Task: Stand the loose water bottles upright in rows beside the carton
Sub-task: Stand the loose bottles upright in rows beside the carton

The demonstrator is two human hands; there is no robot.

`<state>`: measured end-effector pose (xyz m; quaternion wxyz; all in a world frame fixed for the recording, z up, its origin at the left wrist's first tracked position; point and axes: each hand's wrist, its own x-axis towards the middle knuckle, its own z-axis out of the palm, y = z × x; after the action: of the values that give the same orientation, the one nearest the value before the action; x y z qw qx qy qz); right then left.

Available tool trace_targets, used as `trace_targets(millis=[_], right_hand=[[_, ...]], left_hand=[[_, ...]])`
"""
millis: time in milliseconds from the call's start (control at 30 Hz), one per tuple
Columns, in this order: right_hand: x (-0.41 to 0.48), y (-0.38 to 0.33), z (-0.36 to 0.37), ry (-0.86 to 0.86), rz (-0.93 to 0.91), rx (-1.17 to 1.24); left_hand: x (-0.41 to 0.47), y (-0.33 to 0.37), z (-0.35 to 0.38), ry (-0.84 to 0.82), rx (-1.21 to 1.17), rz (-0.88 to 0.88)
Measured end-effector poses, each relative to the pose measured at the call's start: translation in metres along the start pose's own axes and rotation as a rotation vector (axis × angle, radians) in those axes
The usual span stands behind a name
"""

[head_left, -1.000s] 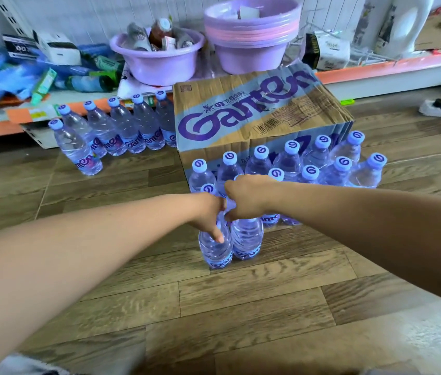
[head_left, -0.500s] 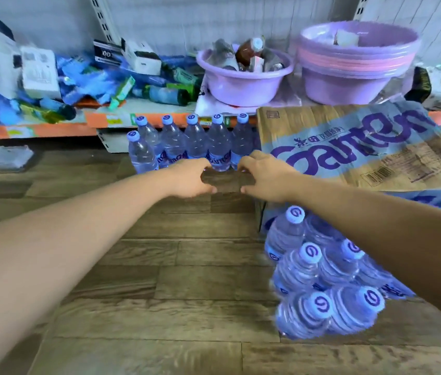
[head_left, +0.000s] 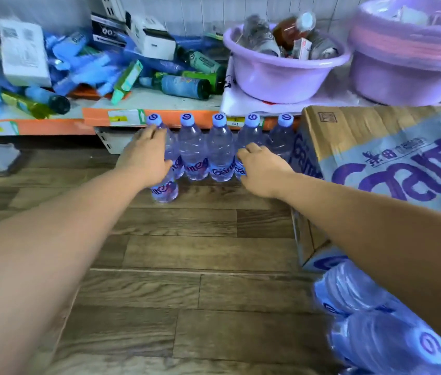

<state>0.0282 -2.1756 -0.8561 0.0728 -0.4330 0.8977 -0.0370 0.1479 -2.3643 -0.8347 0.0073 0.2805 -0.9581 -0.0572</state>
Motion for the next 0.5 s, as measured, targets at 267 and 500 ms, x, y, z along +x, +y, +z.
trace_targets(millis=[267, 500], right_hand=[[0.082, -0.095, -0.006, 0.035, -0.140, 0.008], [0.173, -0.133, -0.016, -0.039, -0.154, -0.040]], left_hand=[[0.025, -0.058, 0.008, 0.045, -0.105, 0.009], [0.036, -0.058, 0.019, 0.059, -0.227, 0.034]])
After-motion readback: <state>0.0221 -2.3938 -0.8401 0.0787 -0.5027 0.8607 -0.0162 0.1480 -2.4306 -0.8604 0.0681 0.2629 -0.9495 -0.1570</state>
